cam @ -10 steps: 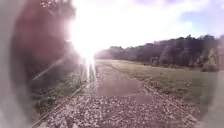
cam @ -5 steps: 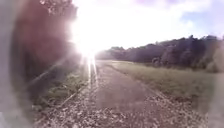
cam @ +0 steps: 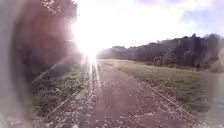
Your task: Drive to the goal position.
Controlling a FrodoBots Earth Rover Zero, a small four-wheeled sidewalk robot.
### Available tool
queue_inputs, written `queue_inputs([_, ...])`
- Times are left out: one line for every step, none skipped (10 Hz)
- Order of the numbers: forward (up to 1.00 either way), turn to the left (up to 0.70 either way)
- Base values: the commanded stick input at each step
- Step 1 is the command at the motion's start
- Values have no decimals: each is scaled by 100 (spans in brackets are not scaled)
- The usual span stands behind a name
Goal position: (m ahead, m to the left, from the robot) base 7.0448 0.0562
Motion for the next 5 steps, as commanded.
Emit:
queue_inputs([85, 0])
queue_inputs([85, 0])
queue_inputs([85, -6])
queue_inputs([85, -25])
queue_inputs([85, -33])
